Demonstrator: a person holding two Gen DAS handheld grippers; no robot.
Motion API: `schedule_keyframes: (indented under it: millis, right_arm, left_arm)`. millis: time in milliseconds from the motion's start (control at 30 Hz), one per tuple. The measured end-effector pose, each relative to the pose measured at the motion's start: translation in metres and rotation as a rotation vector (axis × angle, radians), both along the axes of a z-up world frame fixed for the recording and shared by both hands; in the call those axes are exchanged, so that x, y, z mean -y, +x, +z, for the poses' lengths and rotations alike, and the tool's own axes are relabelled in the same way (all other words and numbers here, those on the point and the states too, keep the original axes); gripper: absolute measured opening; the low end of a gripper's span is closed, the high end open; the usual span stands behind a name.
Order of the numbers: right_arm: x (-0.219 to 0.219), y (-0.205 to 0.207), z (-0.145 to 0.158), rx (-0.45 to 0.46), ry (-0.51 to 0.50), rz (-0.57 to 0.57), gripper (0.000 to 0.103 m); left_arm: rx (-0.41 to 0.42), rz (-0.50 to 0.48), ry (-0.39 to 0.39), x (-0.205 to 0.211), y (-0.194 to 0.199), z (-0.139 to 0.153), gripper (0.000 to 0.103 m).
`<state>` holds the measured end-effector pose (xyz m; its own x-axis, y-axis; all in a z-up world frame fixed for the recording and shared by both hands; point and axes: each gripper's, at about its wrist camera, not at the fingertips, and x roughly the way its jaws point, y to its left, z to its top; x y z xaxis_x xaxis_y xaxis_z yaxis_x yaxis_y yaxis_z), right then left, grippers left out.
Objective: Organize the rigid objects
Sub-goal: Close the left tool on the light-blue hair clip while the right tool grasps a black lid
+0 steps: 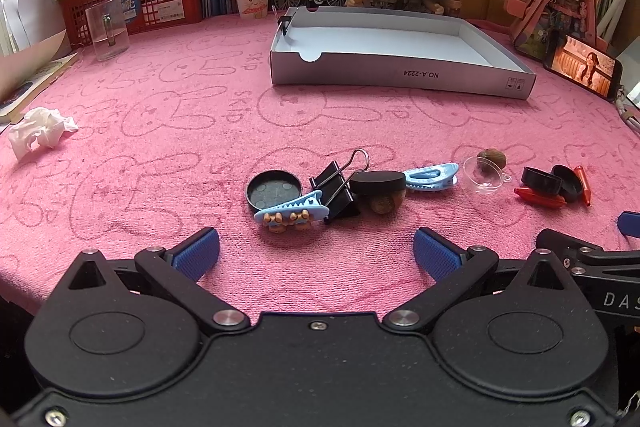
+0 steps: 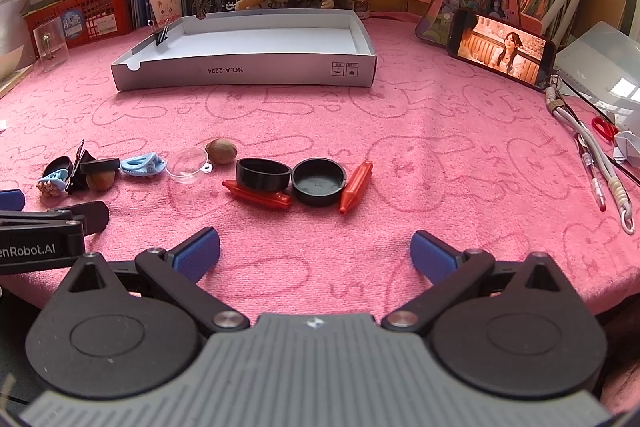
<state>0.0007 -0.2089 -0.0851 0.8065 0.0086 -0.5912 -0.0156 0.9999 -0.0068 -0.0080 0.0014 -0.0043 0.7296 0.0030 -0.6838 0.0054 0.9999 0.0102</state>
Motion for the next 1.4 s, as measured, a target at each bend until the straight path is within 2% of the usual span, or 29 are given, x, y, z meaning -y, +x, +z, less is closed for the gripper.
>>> schedule_keyframes:
  millis: [167,233,300,500,567,767,967,1400]
  right_arm:
    - [0.0,0.002,0.001,-0.007,0.001,-0.001,0.103]
    - [0.0,0.001,0.001,-0.002,0.004,0.0,0.103]
    - [0.001,0.0,0.0,0.014,0.015,-0.002,0.099]
    - [0.001,-0.004,0.007,0.077,0.041,0.018,0.077]
    - [0.0,-0.004,0.01,0.102,0.053,0.033,0.068]
    - [-0.005,0.004,0.014,0.125,0.061,0.042,0.055]
    - [-0.009,0.008,0.015,0.135,0.071,0.06,0.047]
    - [-0.016,0.02,0.013,0.122,0.097,0.085,0.043]
  left_arm:
    - [0.003,-0.006,-0.008,-0.001,-0.002,0.0,0.101]
    - [0.009,-0.004,-0.012,-0.002,-0.003,0.002,0.098]
    - [0.02,0.0,-0.014,-0.004,-0.004,0.004,0.089]
    - [0.058,0.001,-0.048,-0.012,-0.006,0.011,0.066]
    - [0.077,-0.004,-0.051,-0.012,-0.008,0.013,0.061]
    - [0.111,-0.008,-0.046,-0.012,-0.01,0.016,0.045]
    - [0.125,0.006,-0.057,-0.015,-0.01,0.016,0.045]
    - [0.105,0.018,-0.058,-0.015,-0.015,0.008,0.046]
